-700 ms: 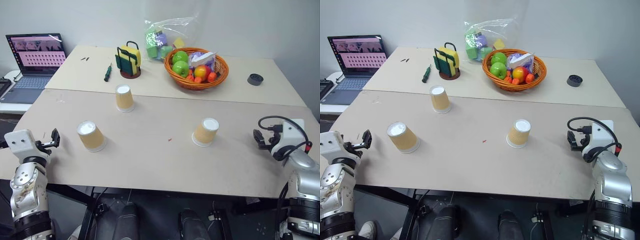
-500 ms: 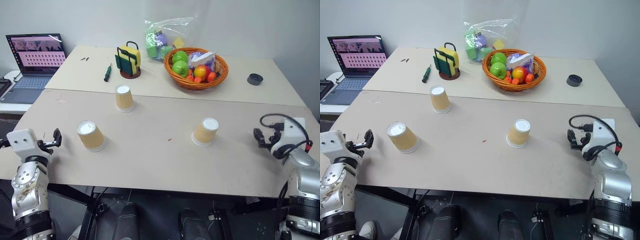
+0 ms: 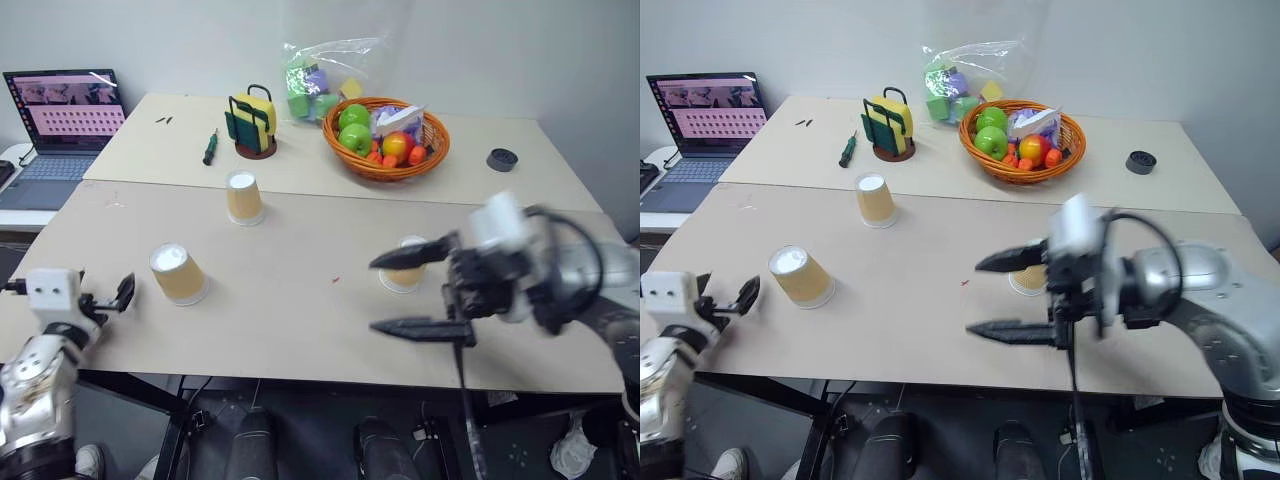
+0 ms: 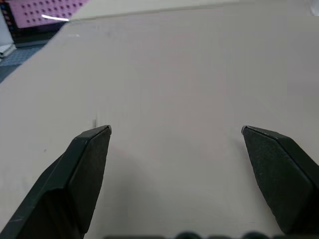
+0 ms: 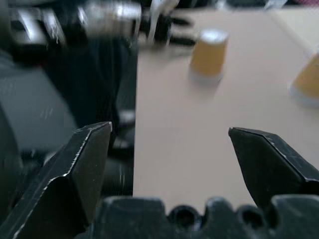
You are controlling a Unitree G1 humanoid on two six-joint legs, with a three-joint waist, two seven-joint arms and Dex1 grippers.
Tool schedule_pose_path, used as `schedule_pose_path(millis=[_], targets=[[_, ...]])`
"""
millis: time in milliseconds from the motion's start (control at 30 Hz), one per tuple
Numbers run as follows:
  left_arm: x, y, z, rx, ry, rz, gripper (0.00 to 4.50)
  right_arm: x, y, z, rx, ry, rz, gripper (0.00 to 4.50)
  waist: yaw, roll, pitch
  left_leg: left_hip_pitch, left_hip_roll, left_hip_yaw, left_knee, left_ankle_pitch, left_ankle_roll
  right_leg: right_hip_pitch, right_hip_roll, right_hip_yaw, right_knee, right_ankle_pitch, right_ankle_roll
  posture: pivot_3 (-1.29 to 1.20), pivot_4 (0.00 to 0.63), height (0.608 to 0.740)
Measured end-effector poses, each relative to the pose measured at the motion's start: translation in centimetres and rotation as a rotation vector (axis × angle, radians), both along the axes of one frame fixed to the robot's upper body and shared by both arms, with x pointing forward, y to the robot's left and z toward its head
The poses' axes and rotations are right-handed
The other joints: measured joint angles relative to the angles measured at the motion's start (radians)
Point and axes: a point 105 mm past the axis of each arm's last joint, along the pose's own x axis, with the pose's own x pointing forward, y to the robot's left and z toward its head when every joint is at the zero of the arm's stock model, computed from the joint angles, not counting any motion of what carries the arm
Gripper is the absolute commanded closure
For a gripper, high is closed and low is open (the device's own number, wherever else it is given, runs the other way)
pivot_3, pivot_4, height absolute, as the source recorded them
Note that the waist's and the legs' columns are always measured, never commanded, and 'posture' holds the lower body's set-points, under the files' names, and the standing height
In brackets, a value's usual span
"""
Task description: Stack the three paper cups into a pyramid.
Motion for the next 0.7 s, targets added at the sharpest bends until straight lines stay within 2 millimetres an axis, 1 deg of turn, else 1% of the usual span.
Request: schedule_pose_path(millis=[33, 67, 133, 200, 233, 300, 367, 533, 667, 700], targets=[[-0.9, 0.1, -0.3, 0.015, 0.042, -0.042, 0.00, 0.2, 0.3, -0.6, -0.017, -0.001, 0.010, 0.09, -0.002, 0.000, 0.000, 0.000, 0.000, 0.000, 0.000, 0.000, 0.000, 0.000, 0.000, 0.000, -0.001, 0.000, -0.001, 0.00, 0.150, 0.661], [-1.4, 0.0, -0.2, 0.027, 0.058, -0.074, 0.00, 0.3, 0.5, -0.9, -0.017, -0.002, 0.014, 0.09, -0.002, 0.000, 0.000, 0.000, 0.000, 0.001, 0.000, 0.000, 0.000, 0.000, 0.000, 0.000, 0.000, 0.000, -0.001, 0.00, 0.150, 0.661], [-3.3, -1.3, -0.2, 0.090, 0.139, -0.241, 0.00, 1.0, 1.0, -1.6, -0.014, -0.009, 0.018, 0.09, -0.001, 0.001, 0.001, -0.002, 0.000, 0.001, -0.001, -0.001, -0.001, -0.001, -0.001, 0.000, -0.002, 0.000, -0.001, 0.00, 0.150, 0.661], [-3.8, -2.4, -0.2, 0.104, 0.175, -0.340, 0.00, 1.5, 1.0, -2.1, -0.019, -0.010, 0.009, 0.09, 0.008, 0.003, 0.002, -0.002, 0.001, 0.002, -0.001, -0.001, -0.001, -0.002, -0.001, -0.001, -0.002, 0.000, -0.001, 0.00, 0.150, 0.661], [-3.8, -2.7, -0.2, 0.106, 0.179, -0.357, 0.00, 1.6, 1.0, -2.2, -0.018, -0.009, 0.008, 0.09, 0.009, 0.003, 0.002, -0.002, 0.001, 0.002, -0.001, -0.001, -0.001, -0.002, 0.000, -0.001, -0.002, 0.000, -0.001, 0.00, 0.150, 0.661], [-3.4, -4.1, -0.1, 0.115, 0.180, -0.438, 0.00, 1.9, 1.1, -2.4, -0.019, -0.011, 0.002, 0.09, 0.016, 0.003, 0.002, -0.002, 0.001, 0.002, -0.001, -0.001, -0.001, -0.001, 0.000, -0.001, -0.002, 0.001, -0.001, 0.00, 0.150, 0.661], [-2.5, -5.8, 0.6, 0.130, 0.149, -0.508, 0.00, 2.1, 1.1, -2.6, -0.017, -0.012, -0.001, 0.09, 0.019, 0.003, 0.002, -0.002, 0.001, 0.002, -0.001, -0.001, -0.001, -0.001, 0.000, -0.001, -0.002, 0.001, -0.001, 0.00, 0.150, 0.661], [-0.2, -8.6, 3.0, 0.157, 0.062, -0.592, 0.00, 2.2, 1.3, -2.6, -0.011, -0.019, -0.002, 0.09, 0.018, 0.003, 0.002, -0.002, 0.002, 0.002, 0.000, 0.000, -0.001, -0.001, 0.001, -0.001, -0.002, 0.002, 0.000, 0.00, 0.150, 0.661], [1.0, -10.5, 4.1, 0.146, 0.027, -0.642, 0.00, 2.3, 1.3, -2.2, 0.009, -0.029, -0.010, 0.09, 0.016, 0.003, 0.002, -0.003, 0.002, 0.002, 0.000, 0.000, 0.000, 0.000, 0.002, -0.001, -0.002, 0.002, 0.002, 0.00, 0.150, 0.661], [1.1, -10.7, 4.3, 0.144, 0.023, -0.647, 0.00, 2.3, 1.3, -2.1, 0.014, -0.031, -0.013, 0.09, 0.015, 0.003, 0.002, -0.003, 0.002, 0.002, 0.000, 0.000, 0.000, 0.000, 0.002, -0.001, -0.001, 0.002, 0.003, 0.00, 0.150, 0.661]])
